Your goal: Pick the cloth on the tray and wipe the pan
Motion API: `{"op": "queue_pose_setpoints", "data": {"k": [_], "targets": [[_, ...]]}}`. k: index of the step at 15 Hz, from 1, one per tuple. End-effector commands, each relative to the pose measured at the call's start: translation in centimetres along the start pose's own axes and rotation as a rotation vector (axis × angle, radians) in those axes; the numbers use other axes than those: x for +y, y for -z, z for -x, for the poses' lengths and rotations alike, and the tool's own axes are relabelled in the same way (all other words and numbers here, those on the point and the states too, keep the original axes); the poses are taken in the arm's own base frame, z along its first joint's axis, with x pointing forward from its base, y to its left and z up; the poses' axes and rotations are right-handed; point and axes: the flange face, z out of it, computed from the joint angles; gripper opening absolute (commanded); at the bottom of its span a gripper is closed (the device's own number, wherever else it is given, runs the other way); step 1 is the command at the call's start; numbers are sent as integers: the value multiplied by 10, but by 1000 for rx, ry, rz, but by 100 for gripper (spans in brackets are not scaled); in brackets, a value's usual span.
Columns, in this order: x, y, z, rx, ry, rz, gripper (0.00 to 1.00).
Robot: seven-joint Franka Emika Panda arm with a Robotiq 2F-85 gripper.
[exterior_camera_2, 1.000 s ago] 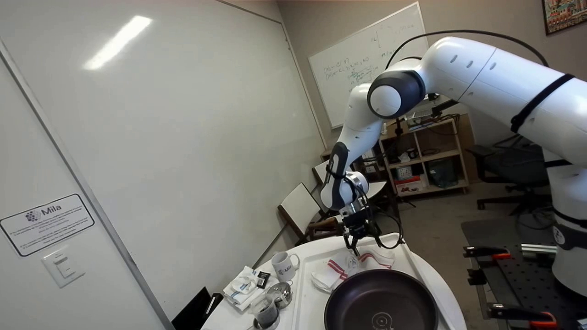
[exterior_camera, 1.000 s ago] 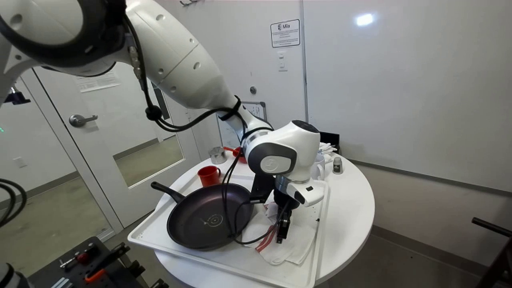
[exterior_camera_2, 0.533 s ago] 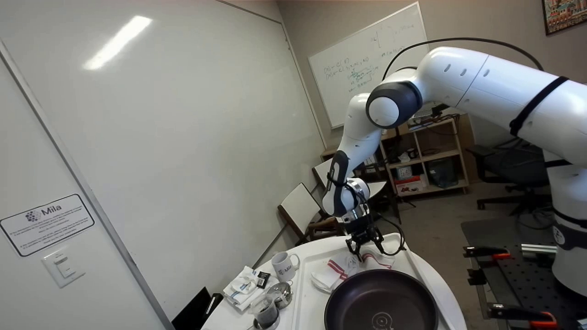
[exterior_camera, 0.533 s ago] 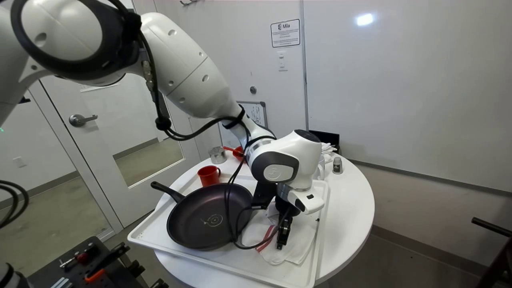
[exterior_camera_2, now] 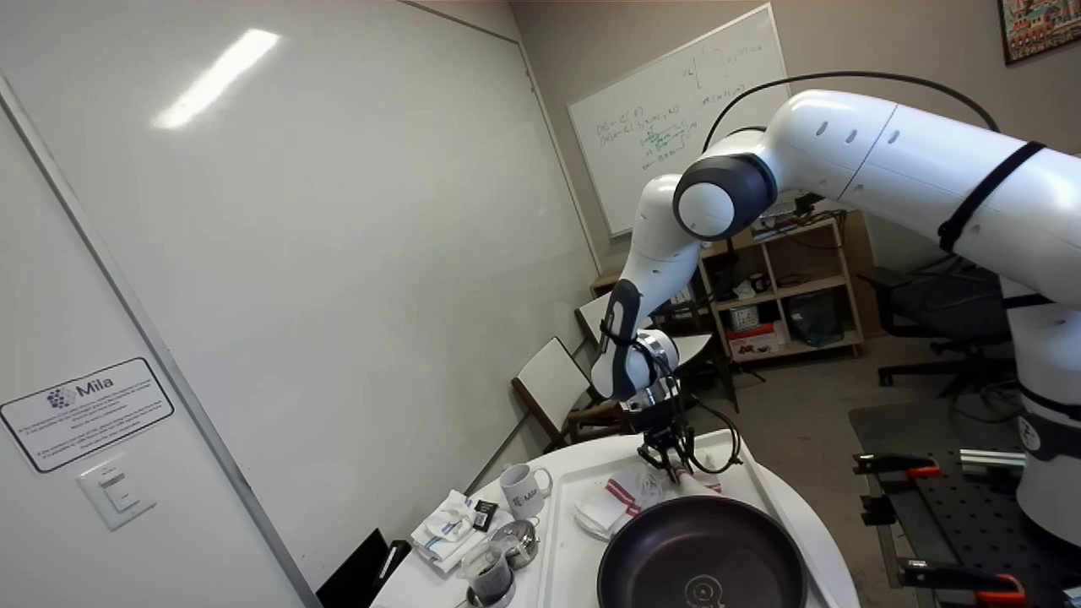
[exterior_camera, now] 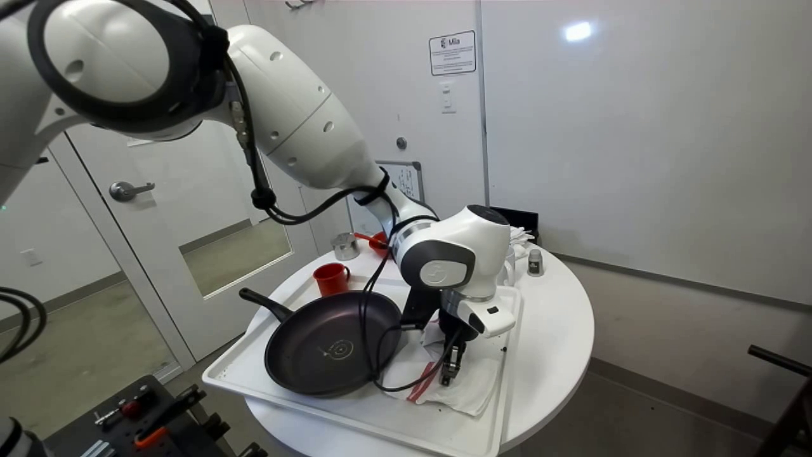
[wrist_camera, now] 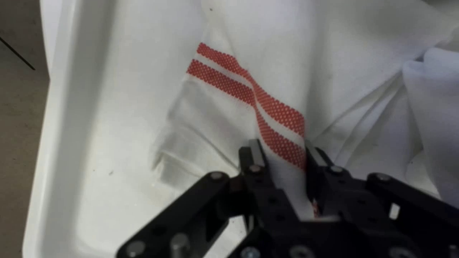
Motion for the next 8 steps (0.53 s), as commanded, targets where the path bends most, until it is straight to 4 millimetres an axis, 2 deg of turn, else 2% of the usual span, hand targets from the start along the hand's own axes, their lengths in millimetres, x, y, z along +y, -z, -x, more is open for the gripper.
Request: {"op": "queue_pose_setpoints", "data": {"k": [1,3,8], "targets": [[-2,-2,-3,16,-18,-13,7],[2,7,1,43,-5,-18,10],[25,44,26,175,51,-30,11]]}}
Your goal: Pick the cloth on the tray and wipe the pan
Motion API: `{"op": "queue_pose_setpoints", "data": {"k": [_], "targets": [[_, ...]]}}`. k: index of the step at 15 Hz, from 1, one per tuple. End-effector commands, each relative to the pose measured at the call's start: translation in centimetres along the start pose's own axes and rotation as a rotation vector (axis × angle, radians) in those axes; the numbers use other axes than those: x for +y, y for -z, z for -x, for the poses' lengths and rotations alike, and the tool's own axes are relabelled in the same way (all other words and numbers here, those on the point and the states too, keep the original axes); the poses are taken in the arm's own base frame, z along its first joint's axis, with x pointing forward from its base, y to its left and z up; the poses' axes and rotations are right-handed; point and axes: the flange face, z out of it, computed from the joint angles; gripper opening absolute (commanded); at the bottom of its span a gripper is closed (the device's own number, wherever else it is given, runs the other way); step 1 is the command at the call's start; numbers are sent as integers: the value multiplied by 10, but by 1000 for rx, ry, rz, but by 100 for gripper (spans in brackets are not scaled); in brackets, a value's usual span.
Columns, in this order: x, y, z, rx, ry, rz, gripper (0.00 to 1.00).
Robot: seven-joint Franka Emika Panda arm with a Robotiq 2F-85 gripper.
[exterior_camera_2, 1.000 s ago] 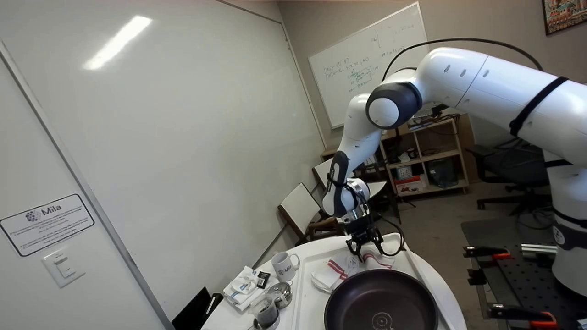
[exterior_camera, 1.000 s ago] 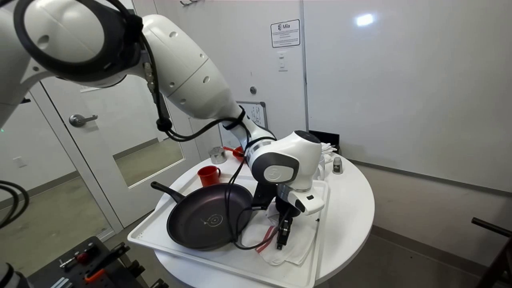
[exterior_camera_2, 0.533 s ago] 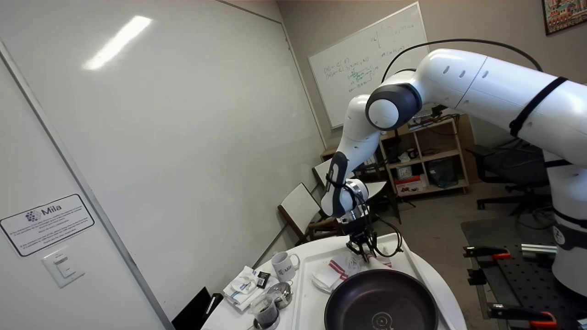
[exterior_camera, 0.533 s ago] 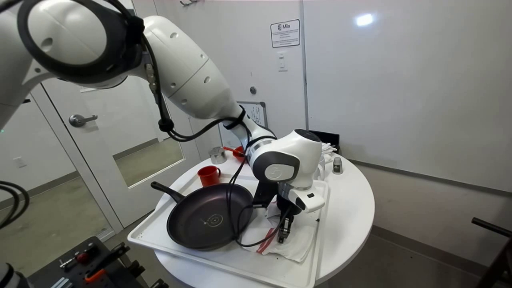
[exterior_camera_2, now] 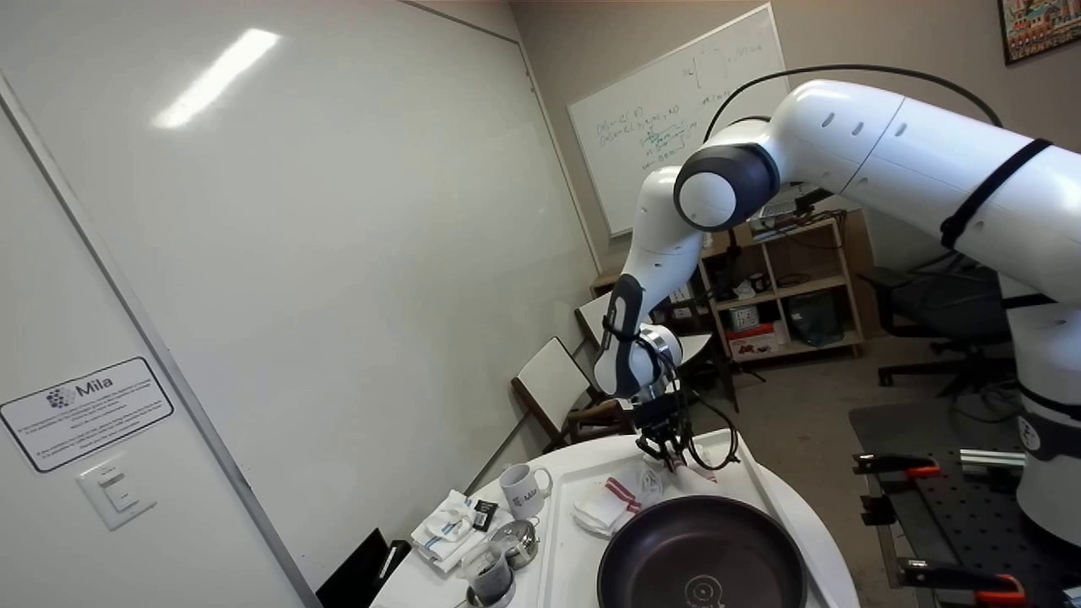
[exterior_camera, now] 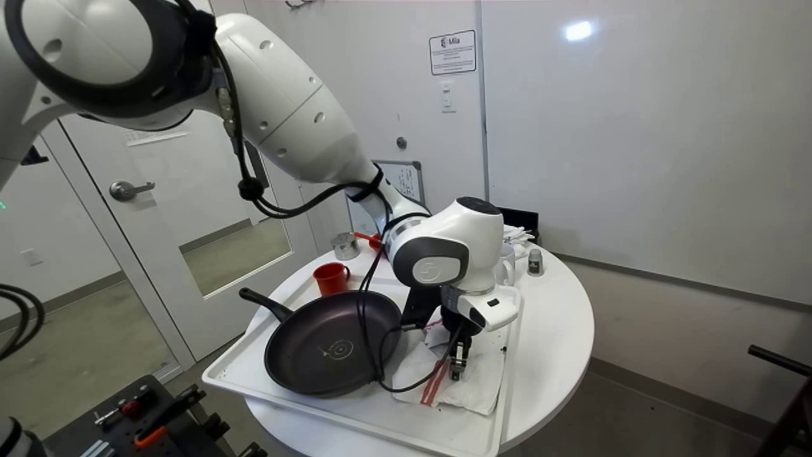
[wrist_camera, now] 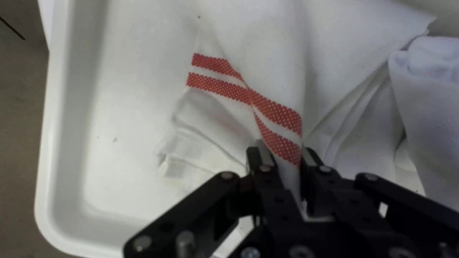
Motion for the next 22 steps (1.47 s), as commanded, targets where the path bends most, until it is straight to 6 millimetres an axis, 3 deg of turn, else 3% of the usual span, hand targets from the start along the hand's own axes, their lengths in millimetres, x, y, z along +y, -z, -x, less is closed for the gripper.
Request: {"op": "queue_pose_setpoints", "data": {"k": [1,7,18,22], "targets": [[22,40,28,99,54,-8,11],[37,92,74,229,215,29,10],[-14,144,170,466,814,177,10],[-34,146,209,495,986,195,10]]}}
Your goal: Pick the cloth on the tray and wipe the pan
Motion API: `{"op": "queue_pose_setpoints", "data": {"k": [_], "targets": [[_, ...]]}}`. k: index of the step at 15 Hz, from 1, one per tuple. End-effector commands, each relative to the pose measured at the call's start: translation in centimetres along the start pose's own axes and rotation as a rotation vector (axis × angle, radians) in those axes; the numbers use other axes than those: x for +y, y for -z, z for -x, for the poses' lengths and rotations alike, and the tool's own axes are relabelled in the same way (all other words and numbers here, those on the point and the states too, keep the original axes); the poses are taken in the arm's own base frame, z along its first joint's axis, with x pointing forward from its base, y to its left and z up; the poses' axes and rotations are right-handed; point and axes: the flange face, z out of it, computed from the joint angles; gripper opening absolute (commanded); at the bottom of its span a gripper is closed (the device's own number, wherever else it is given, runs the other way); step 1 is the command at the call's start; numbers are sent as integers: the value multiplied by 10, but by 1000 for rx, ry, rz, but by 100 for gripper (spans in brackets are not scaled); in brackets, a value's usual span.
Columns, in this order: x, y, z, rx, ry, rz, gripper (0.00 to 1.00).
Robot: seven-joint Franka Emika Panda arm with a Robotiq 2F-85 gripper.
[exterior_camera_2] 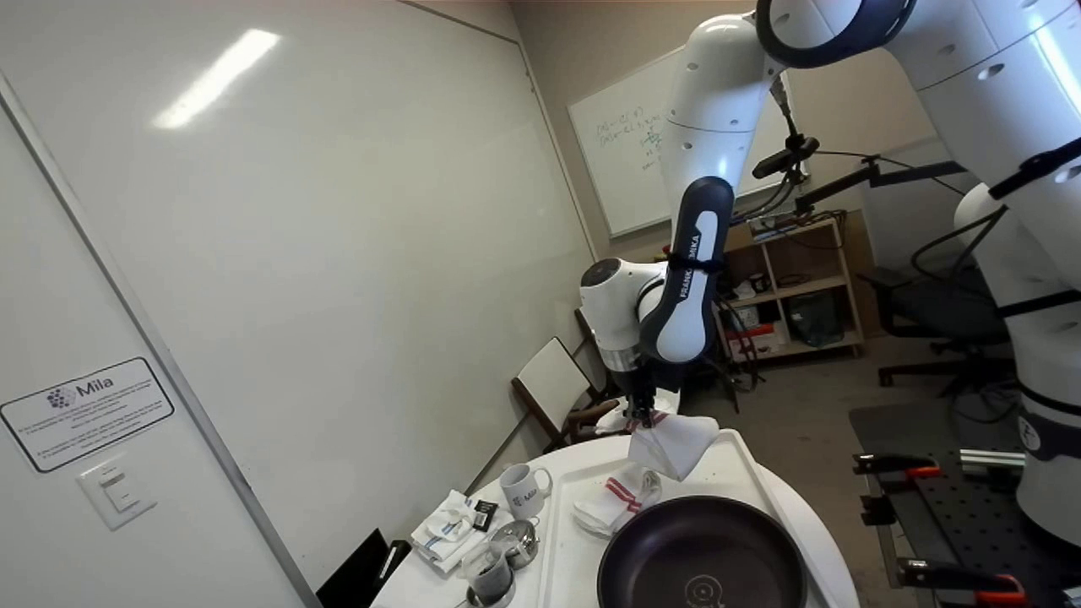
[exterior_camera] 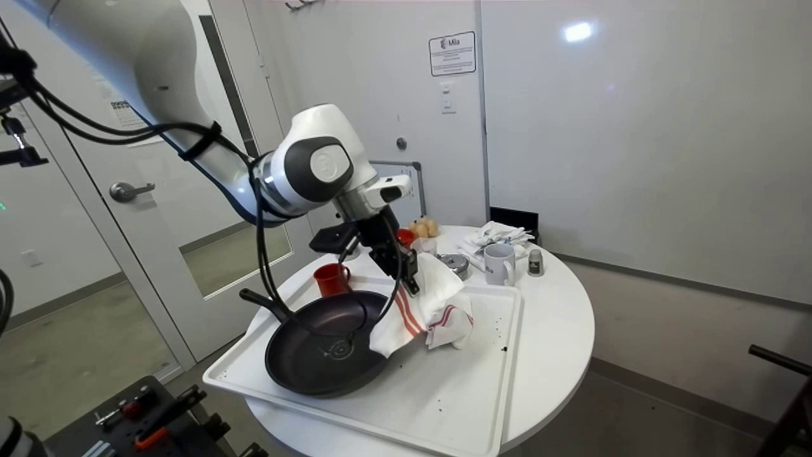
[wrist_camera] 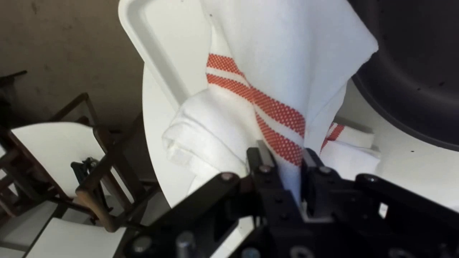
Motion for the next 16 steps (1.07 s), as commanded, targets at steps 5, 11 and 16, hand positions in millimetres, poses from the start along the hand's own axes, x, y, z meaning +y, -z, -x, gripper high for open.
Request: {"op": "queue_pose_setpoints", "data": {"k": [5,11,16], "targets": [[-83,21,27,35,296,-57,10],[-131,19,56,12,494,-118,10],[-137,10,63,-34,523,-139,17]]}}
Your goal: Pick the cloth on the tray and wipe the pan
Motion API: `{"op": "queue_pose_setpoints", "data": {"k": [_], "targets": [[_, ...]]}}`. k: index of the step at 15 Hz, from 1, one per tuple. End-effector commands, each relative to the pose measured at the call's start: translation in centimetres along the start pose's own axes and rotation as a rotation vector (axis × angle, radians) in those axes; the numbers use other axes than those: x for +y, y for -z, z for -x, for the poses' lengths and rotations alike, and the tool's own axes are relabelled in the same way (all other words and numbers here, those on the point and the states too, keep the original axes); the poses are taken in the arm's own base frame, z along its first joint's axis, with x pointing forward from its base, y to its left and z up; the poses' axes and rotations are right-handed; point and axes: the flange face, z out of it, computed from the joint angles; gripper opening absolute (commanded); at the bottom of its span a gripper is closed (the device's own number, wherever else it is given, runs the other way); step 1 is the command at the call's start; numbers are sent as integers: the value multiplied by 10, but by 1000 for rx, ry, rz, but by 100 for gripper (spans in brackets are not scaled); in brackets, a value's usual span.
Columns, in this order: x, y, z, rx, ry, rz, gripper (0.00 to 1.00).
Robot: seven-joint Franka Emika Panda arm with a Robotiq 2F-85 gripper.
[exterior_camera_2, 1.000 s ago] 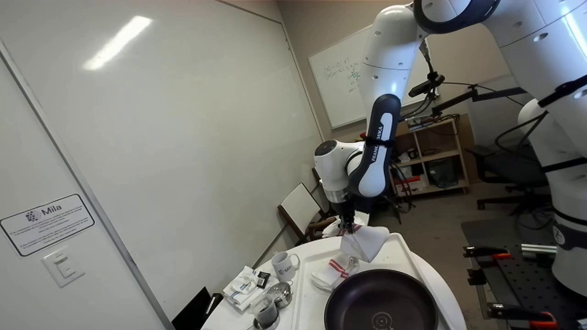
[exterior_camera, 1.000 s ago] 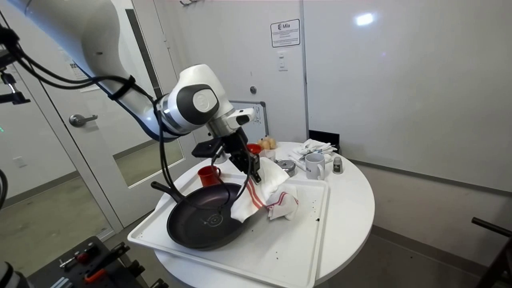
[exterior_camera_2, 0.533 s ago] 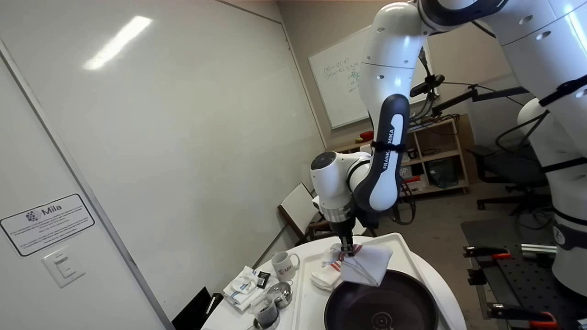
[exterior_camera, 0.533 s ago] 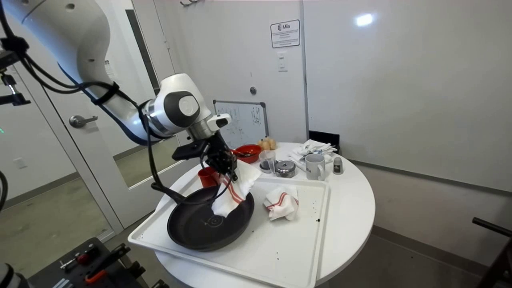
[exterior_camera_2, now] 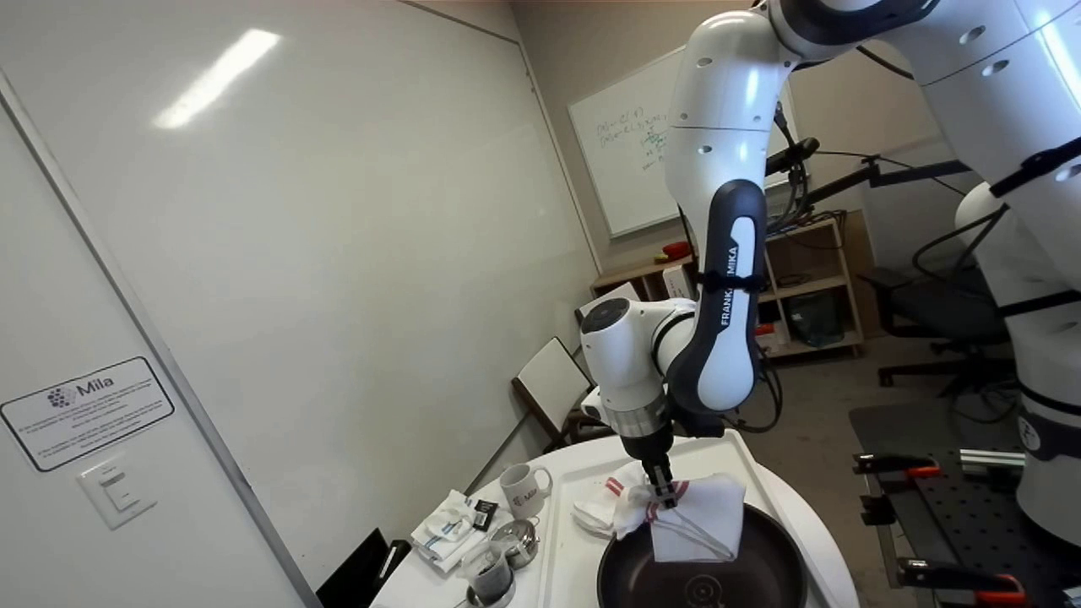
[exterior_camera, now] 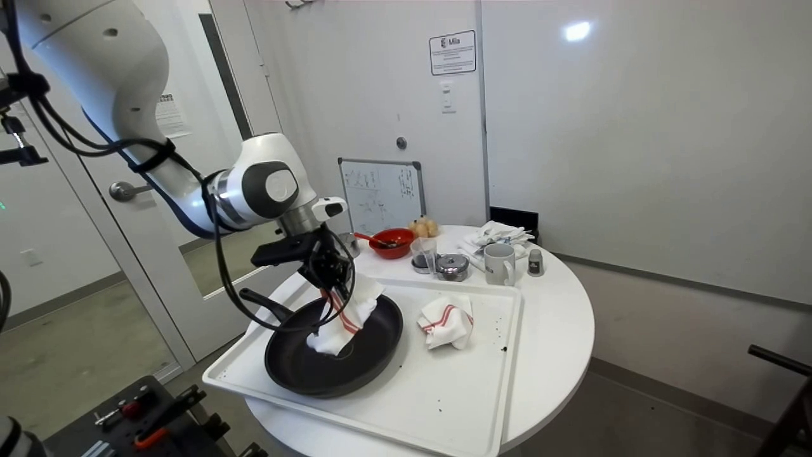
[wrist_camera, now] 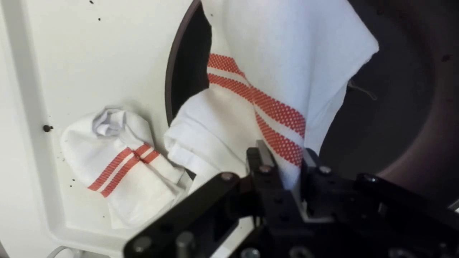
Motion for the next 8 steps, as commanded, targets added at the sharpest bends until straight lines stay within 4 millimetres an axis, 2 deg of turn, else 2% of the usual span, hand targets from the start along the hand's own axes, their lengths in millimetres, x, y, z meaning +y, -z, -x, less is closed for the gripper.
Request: {"op": "queue_pose_setpoints", "data": {"k": [1,8], "targets": [[0,-2,2,-7,11,-11,17],[1,-5,4,-10,25,-20,17]]}}
